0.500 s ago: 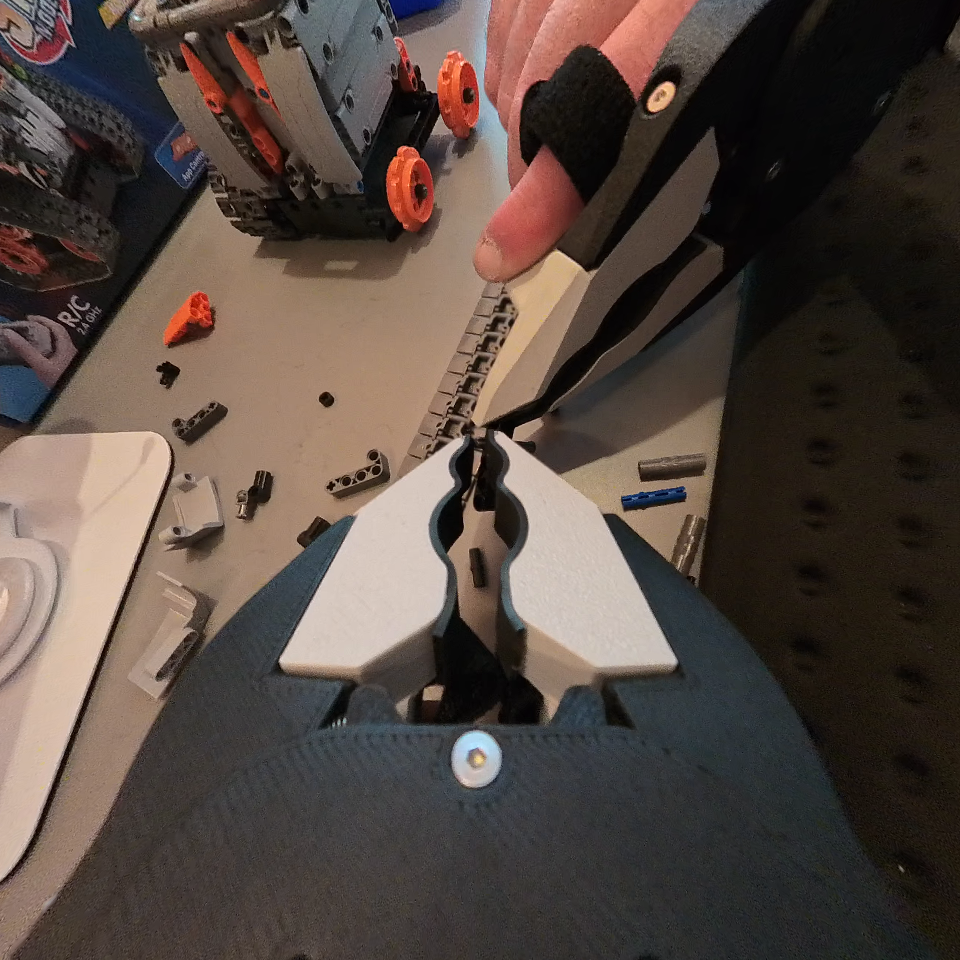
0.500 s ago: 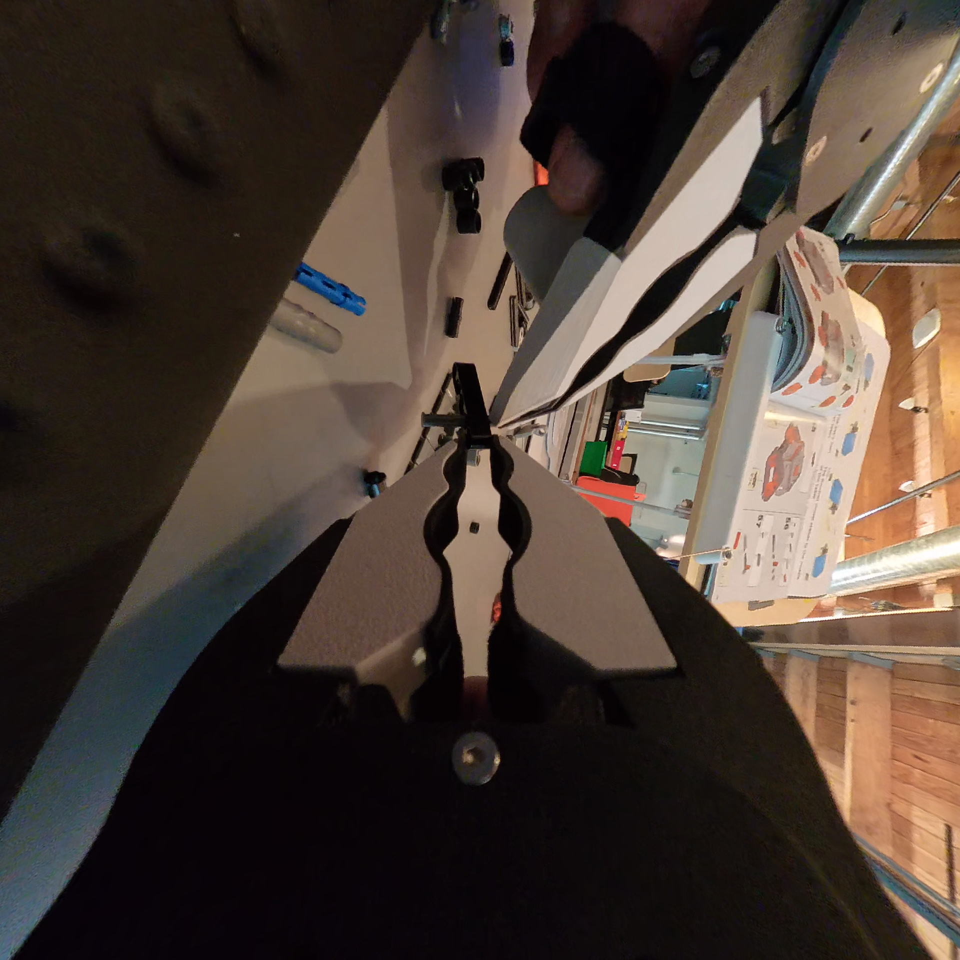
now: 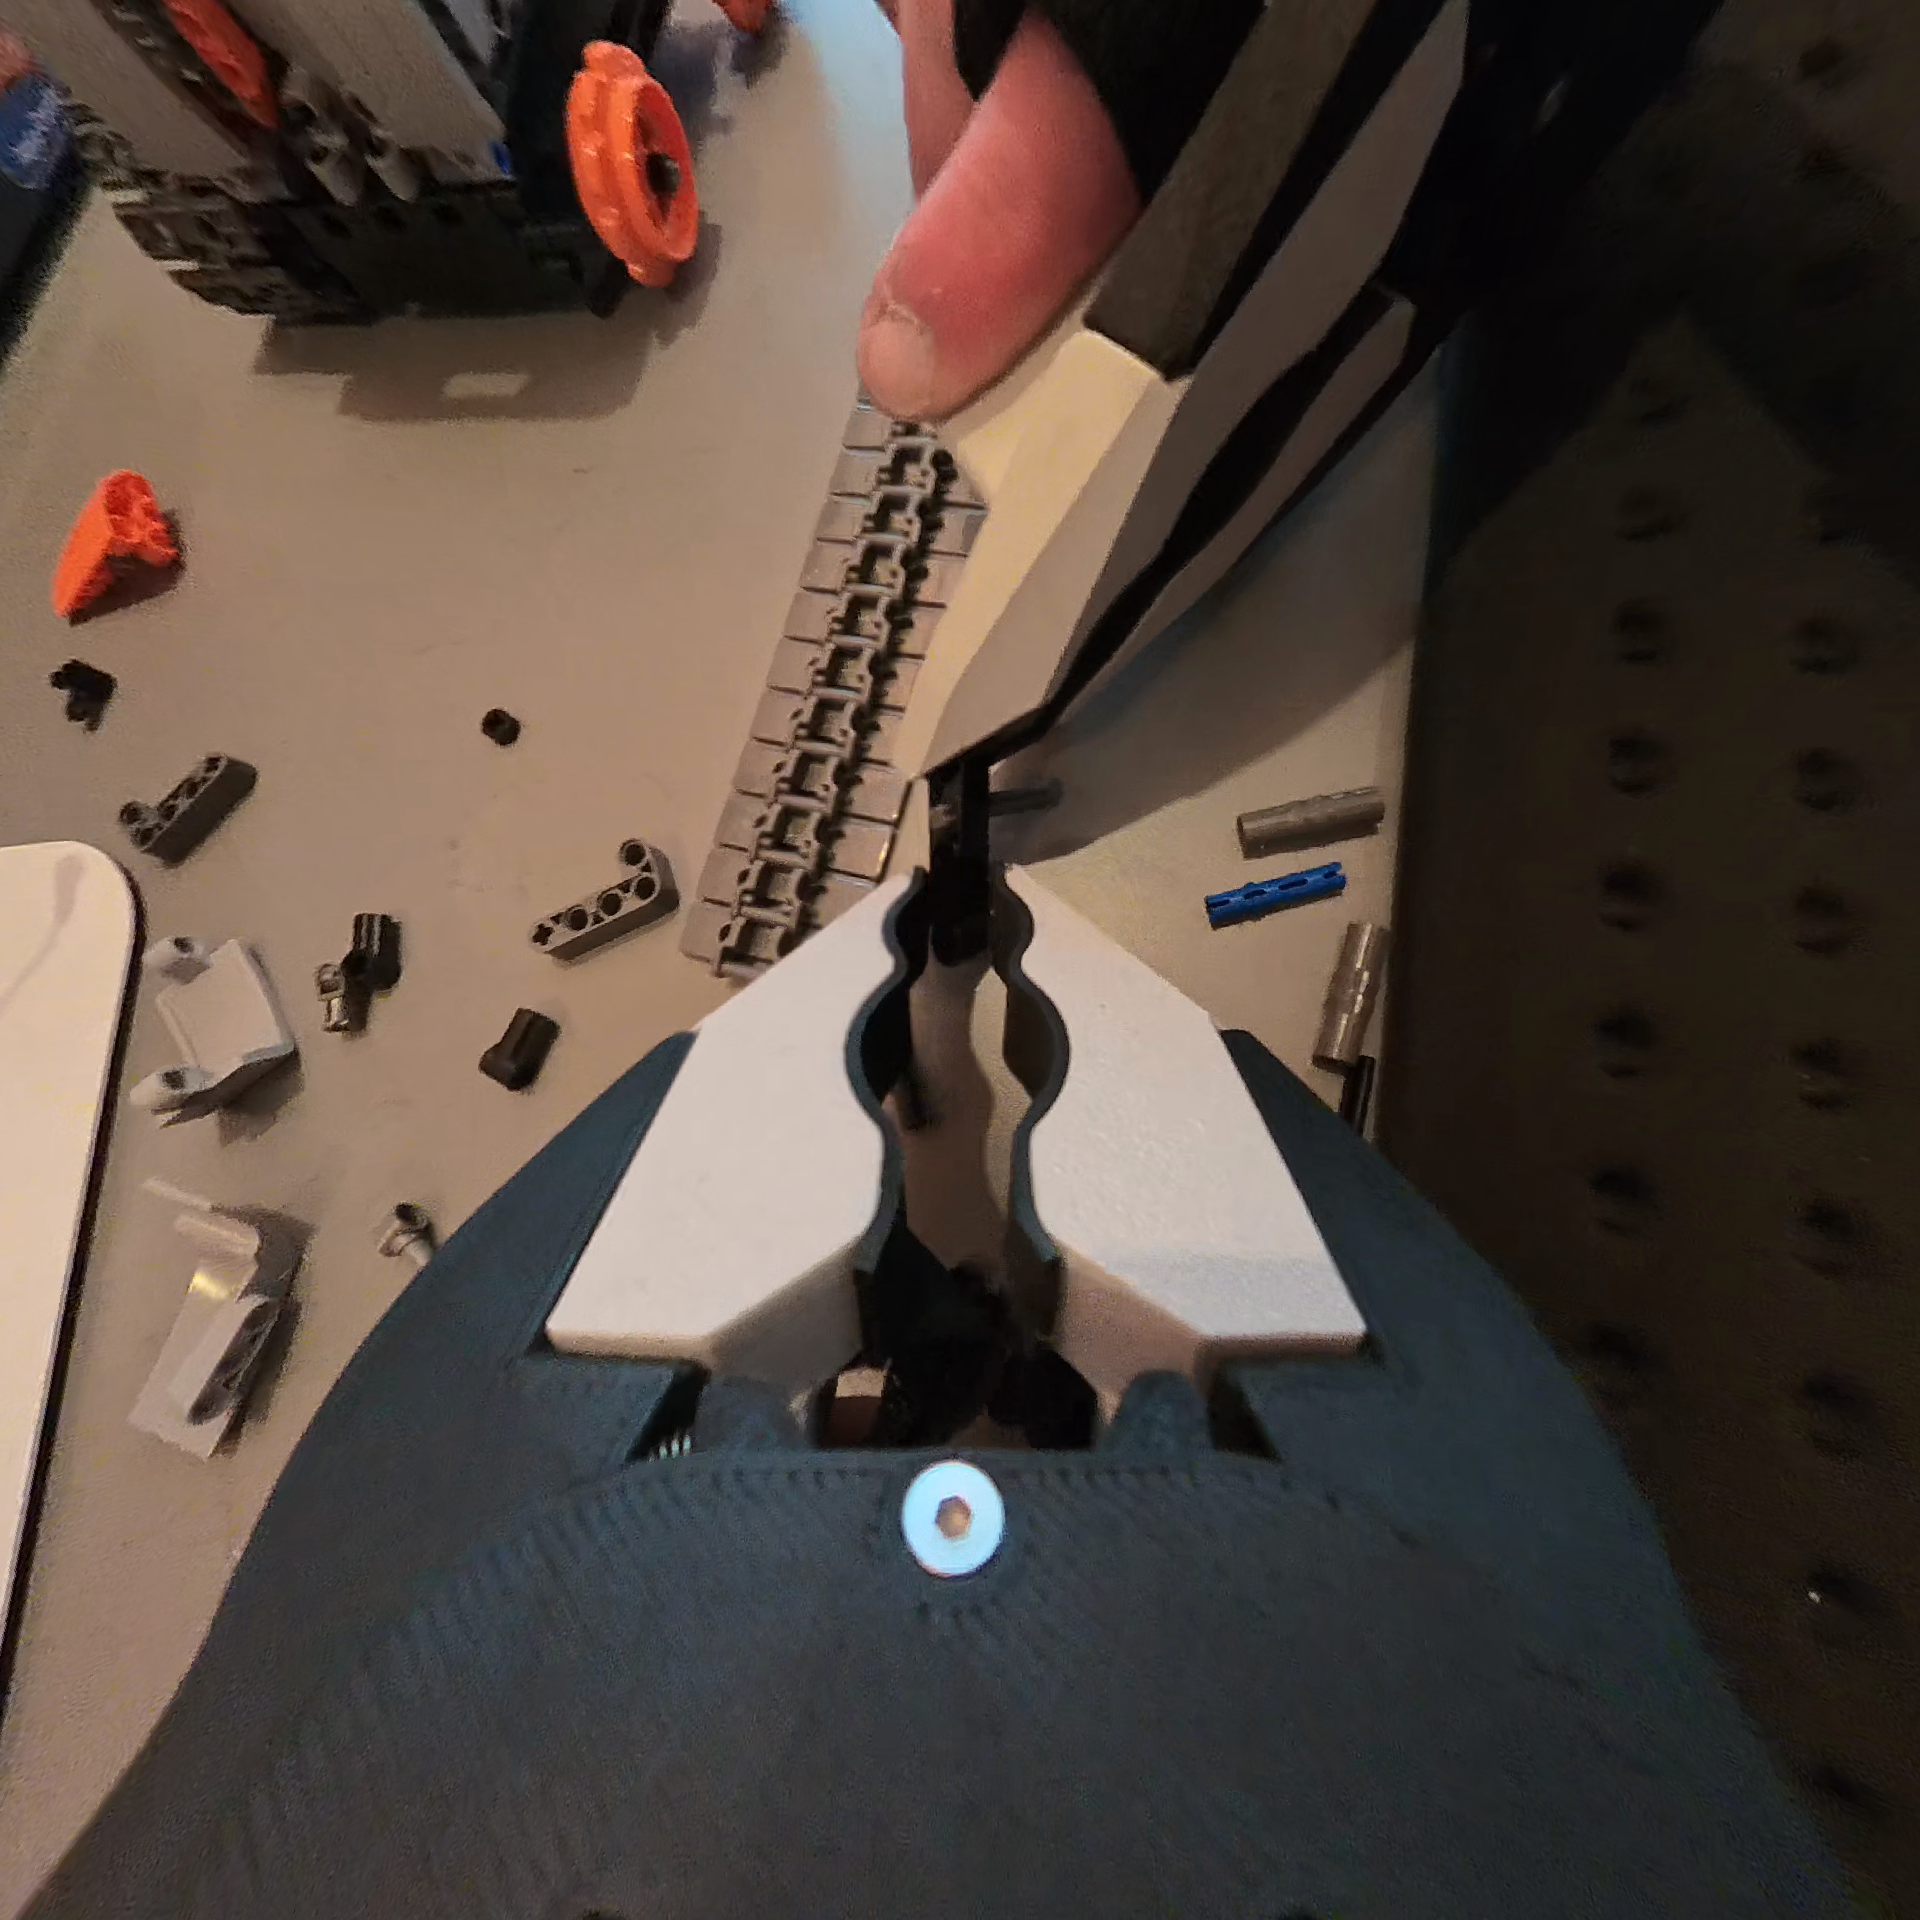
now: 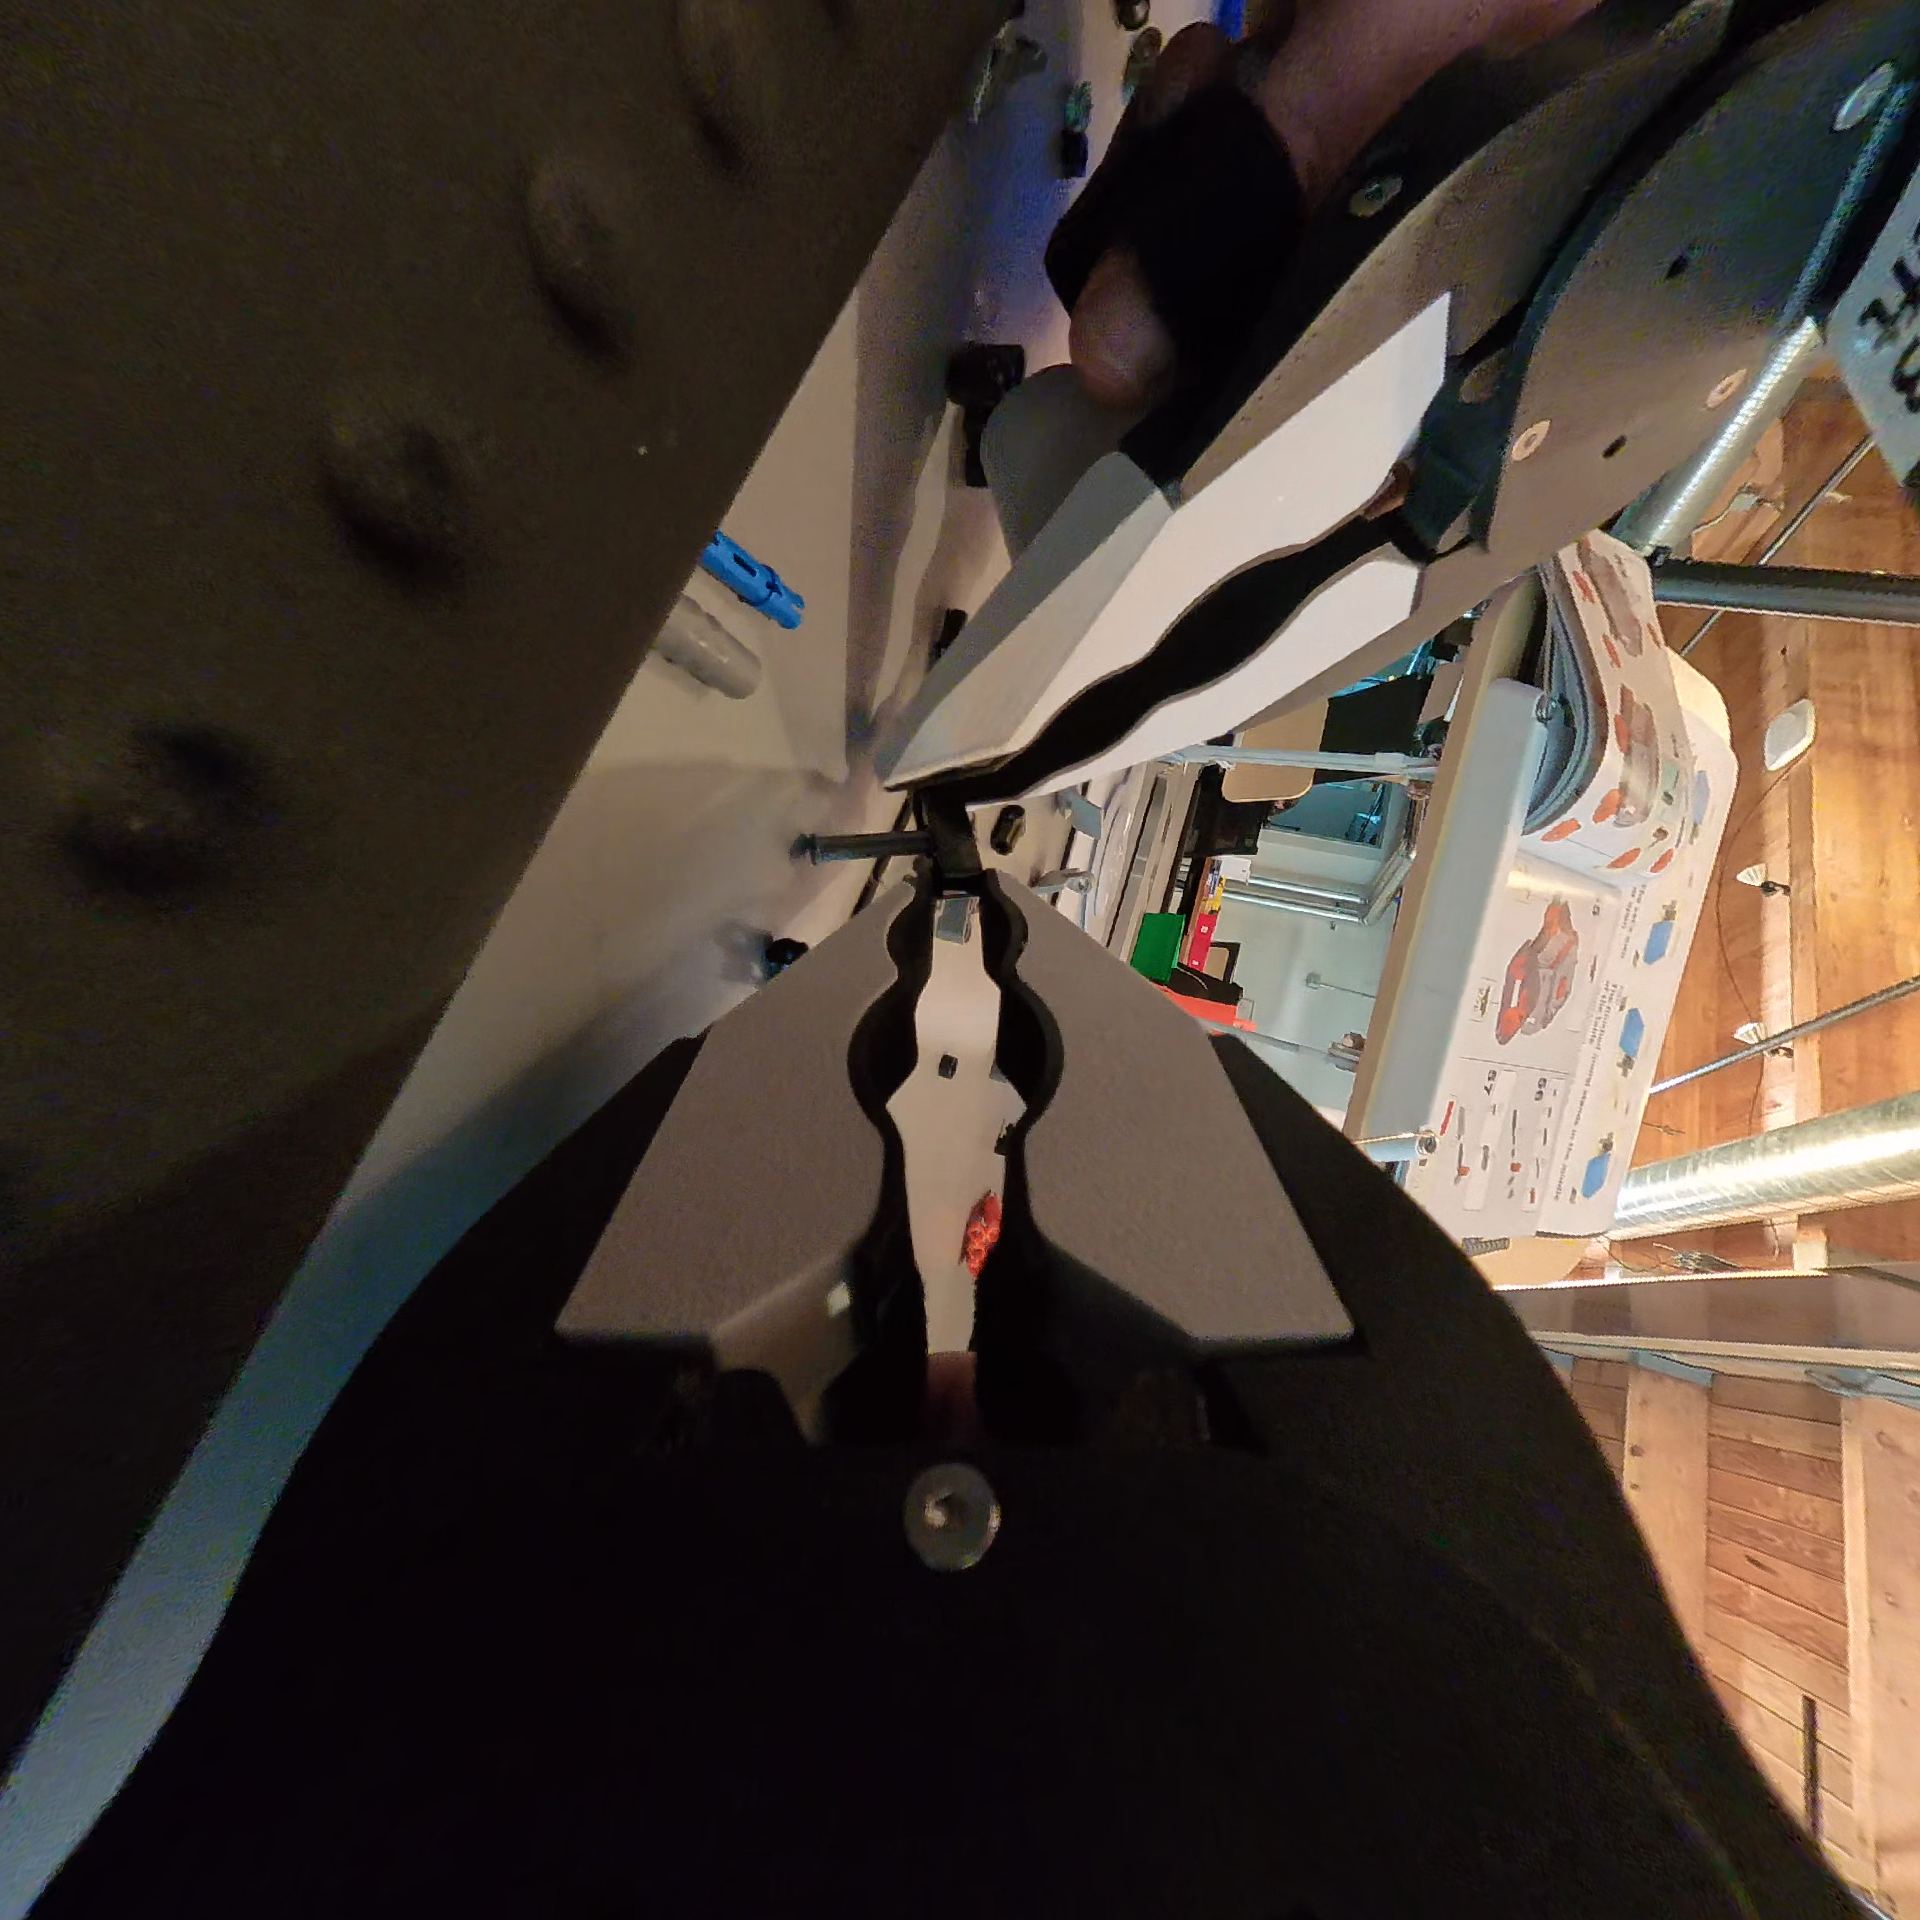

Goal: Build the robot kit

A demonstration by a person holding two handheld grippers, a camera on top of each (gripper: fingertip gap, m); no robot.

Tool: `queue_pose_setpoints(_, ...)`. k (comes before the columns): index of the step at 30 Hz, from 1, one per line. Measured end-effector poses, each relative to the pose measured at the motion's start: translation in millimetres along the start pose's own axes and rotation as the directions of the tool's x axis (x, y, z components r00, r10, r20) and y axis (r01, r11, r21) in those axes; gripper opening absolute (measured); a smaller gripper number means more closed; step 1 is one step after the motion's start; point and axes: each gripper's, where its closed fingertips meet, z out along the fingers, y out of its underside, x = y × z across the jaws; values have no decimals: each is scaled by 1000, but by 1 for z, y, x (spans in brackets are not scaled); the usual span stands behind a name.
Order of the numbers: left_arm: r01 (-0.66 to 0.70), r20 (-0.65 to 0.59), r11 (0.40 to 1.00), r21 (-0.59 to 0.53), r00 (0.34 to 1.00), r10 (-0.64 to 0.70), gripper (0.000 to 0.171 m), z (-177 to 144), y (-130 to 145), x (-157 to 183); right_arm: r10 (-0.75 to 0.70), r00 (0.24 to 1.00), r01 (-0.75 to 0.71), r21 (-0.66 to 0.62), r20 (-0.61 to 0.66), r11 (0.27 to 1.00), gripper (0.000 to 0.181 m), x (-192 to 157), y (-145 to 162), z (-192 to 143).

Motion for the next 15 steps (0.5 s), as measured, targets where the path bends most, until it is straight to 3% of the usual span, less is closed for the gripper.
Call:
queue_pose_setpoints(3,-36,20,999,-15,999,36,10,2,0,0,-14,1000,14,-1,-4,1000,6,-1,0,0)
queue_pose_setpoints(8,-176,158,981,-79,970,186,10,-5,-6,-12,1,999,-1,-20,-34,1000,5,7,5,-1)
queue_pose_setpoints(15,-219,181,968,-120,954,238,9,1,-12,-7,34,999,-35,-18,-18,999,6,3,8,-9)
